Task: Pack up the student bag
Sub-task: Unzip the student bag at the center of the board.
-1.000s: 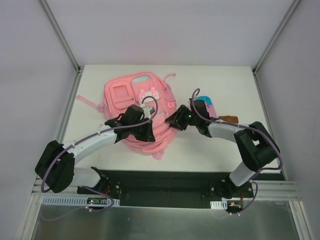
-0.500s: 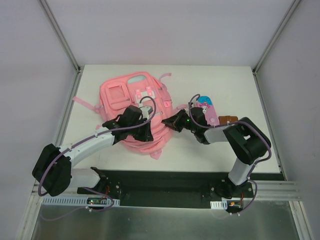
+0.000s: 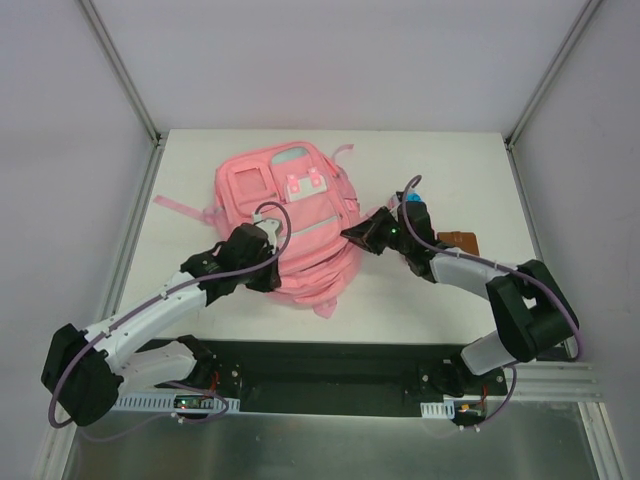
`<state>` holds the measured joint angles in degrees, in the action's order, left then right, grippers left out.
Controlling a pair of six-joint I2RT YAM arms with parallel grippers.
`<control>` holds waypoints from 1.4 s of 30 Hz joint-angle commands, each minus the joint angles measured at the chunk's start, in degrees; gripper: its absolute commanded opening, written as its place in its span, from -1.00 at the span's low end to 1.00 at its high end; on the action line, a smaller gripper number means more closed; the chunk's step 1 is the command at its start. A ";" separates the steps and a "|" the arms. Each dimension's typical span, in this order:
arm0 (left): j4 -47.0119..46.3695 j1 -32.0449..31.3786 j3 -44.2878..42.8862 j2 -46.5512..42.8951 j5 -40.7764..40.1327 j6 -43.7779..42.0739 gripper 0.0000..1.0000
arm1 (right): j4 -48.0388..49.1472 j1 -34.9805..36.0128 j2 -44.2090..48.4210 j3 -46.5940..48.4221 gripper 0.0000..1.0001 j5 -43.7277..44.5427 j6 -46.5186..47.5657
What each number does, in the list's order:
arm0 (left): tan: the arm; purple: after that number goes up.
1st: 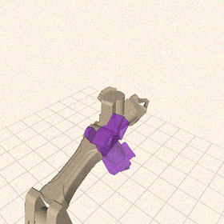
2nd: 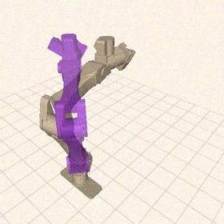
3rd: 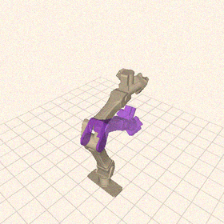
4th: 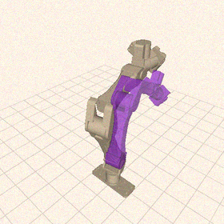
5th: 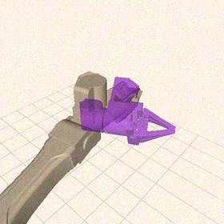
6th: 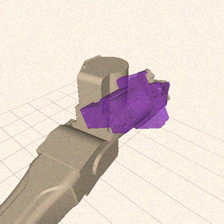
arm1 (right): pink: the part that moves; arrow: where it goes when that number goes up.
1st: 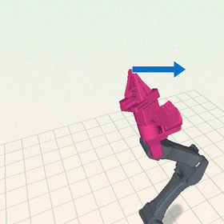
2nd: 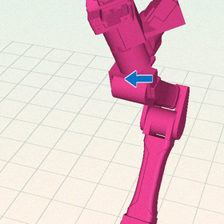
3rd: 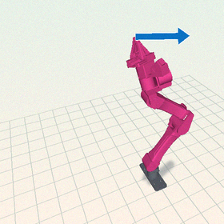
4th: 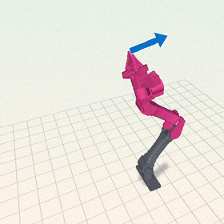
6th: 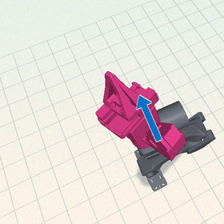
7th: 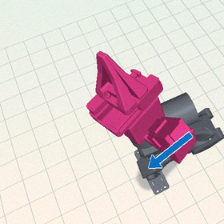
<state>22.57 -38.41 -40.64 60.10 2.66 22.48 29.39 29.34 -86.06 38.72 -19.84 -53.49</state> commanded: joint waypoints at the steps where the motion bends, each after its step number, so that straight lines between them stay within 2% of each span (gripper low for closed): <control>1: 6.87 3.95 0.21 -2.61 -11.26 -3.23 -1.00 | -5.29 -2.18 3.79 4.08 -0.99 0.50 5.06; 7: 8.55 16.25 -3.30 -4.02 -9.16 -5.15 -1.00 | -12.85 -3.15 6.87 7.50 -0.99 -1.78 8.75; 12: 6.88 25.48 -7.78 -1.92 -8.20 -8.50 -1.00 | -17.51 -3.59 7.66 10.14 -0.98 -7.75 11.65; 18: 3.45 26.37 -12.53 1.60 -10.12 -13.86 -1.00 | -19.89 -3.59 10.21 8.66 -0.99 -12.51 13.59; 23: 1.17 28.39 -13.23 1.87 -12.50 -19.84 -1.00 | -23.84 -3.94 15.30 7.51 -0.99 -12.95 16.31; 26: -0.41 30.23 -12.27 0.20 -11.10 -21.95 -1.00 | -26.39 -5.26 17.94 7.07 -0.99 -13.21 17.19; 28: -1.82 31.55 -11.65 -1.03 -8.47 -24.84 -1.00 | -27.62 -6.40 19.26 6.55 -0.99 -13.82 18.16; 29: -2.09 32.60 -11.13 -1.38 -3.15 -26.24 -1.00 | -28.15 -6.75 19.44 6.37 -0.99 -14.26 18.42; 30: -2.00 32.79 -11.12 -1.56 -1.27 -28.35 -1.00 | -28.24 -7.02 19.61 6.28 -0.99 -14.61 18.77; 32: -2.09 32.88 -10.86 -3.40 2.24 -28.54 -1.00 | -28.51 -7.11 19.27 6.54 -0.99 -16.19 19.57; 36: -2.00 32.79 -9.46 -7.35 20.57 -24.00 -1.00 | -28.60 -7.02 16.90 7.60 -0.99 -17.25 20.01; 37: -2.00 32.70 -9.02 -8.49 23.16 -22.93 -1.00 | -27.55 -7.11 15.76 7.60 -0.92 -16.21 17.66; 39: -1.48 32.18 -6.91 -9.55 26.25 -20.48 -1.00 | -23.87 -6.93 14.61 6.72 -0.54 -16.20 14.40; 42: -0.51 27.80 -4.28 -10.52 26.87 -16.78 -1.00 | -14.30 -6.41 11.46 4.70 -0.25 -13.75 6.58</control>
<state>23.51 -8.97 -46.65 51.88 29.52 1.85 5.02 24.16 -71.90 44.84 -35.90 -40.69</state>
